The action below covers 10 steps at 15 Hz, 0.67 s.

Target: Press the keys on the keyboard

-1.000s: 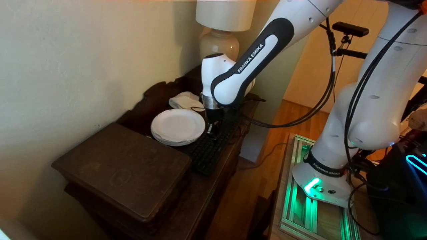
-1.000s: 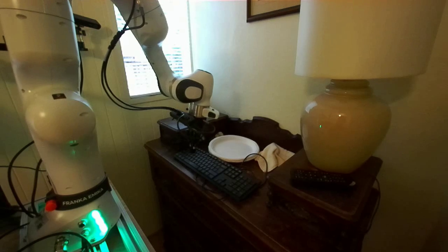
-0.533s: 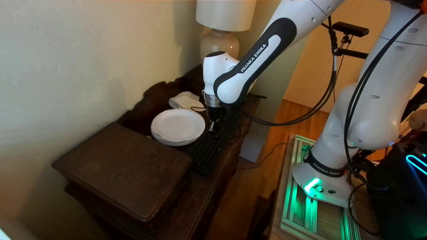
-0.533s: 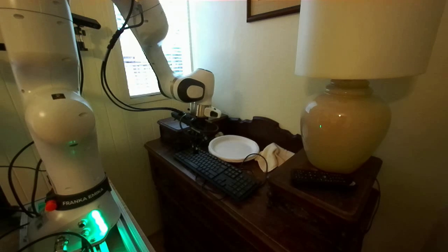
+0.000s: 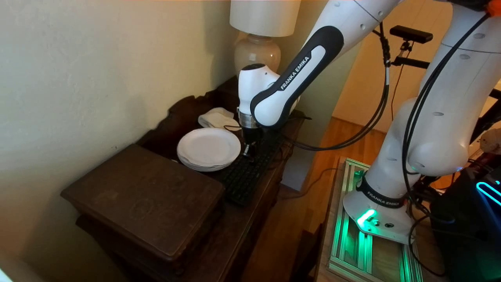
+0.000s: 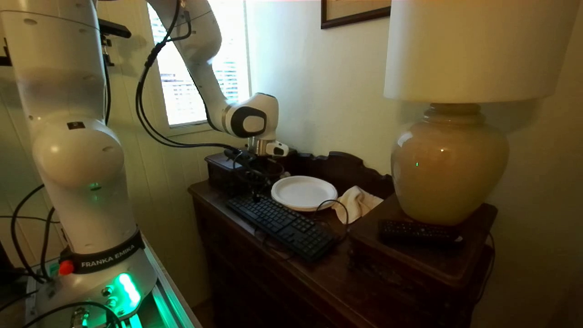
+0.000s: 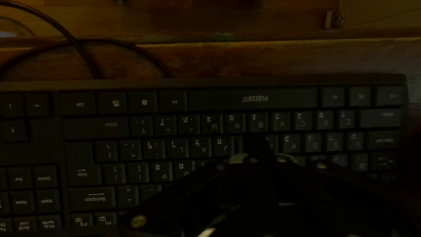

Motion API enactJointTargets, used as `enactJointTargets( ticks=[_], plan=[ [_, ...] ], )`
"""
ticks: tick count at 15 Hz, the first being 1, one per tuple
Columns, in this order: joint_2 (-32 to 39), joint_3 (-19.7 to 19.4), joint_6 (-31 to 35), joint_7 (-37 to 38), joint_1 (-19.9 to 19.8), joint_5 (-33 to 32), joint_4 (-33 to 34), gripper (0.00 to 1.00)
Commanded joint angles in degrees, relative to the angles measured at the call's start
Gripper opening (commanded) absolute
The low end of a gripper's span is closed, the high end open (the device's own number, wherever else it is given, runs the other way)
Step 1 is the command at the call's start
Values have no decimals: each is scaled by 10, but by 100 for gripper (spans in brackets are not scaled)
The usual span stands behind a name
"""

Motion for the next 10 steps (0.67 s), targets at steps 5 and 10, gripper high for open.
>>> enactJointTargets(
  ticks=[5, 10],
  plan=[
    [28, 6, 29, 14, -2, 15, -5, 0],
    [48, 4, 44, 19, -1, 8, -2, 0]
  ],
)
